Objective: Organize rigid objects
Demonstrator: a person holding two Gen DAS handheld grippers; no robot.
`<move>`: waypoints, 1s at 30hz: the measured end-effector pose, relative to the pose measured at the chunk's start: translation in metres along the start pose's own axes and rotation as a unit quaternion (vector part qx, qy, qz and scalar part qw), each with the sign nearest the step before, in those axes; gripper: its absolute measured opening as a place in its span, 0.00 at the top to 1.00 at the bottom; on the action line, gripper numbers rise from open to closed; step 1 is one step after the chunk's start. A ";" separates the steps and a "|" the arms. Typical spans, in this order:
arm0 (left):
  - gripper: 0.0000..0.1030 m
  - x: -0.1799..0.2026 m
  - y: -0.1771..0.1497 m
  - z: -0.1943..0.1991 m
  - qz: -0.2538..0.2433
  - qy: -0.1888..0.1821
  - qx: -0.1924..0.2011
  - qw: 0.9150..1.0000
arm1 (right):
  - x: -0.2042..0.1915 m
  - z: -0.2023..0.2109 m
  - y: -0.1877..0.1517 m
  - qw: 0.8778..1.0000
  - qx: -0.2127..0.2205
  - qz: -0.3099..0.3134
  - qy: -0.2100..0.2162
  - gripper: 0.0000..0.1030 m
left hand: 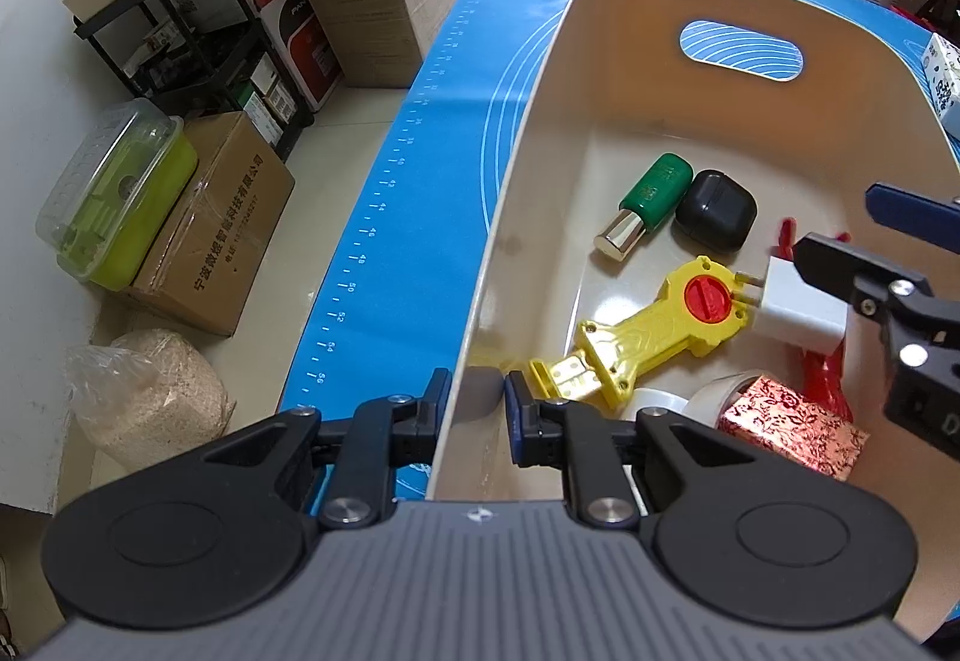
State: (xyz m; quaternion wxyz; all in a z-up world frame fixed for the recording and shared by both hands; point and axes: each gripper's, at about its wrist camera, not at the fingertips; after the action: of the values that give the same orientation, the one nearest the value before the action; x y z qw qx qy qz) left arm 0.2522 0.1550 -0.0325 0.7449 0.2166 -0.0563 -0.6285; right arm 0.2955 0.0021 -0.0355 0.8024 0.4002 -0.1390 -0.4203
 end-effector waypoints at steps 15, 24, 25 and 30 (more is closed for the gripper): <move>0.28 0.013 0.001 0.019 0.006 -0.011 0.046 0.999 | 0.014 0.034 0.003 0.998 0.013 -0.059 -0.011 0.15; 0.21 0.023 0.000 0.047 0.008 -0.011 0.079 0.997 | 0.015 0.065 0.006 0.997 0.023 -0.068 -0.036 0.06; 0.21 0.024 -0.001 0.052 0.009 -0.012 0.083 0.996 | 0.015 0.069 0.007 0.997 0.023 -0.070 -0.039 0.05; 0.17 0.033 -0.012 0.079 0.006 -0.013 0.105 0.994 | 0.016 0.097 0.007 0.995 0.027 -0.077 -0.057 0.05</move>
State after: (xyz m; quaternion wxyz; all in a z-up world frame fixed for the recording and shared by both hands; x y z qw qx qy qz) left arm 0.2194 0.1019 0.0278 0.7212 0.2853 -0.1332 -0.6170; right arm 0.2548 -0.0590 0.0295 0.7474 0.4063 -0.1651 -0.4990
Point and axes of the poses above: each gripper's, at about its wrist camera, not at the fingertips, and z roughly against the way its jaws point, x to its right, y to its top, and after that the axes turned 2 degrees about -x, right-handed
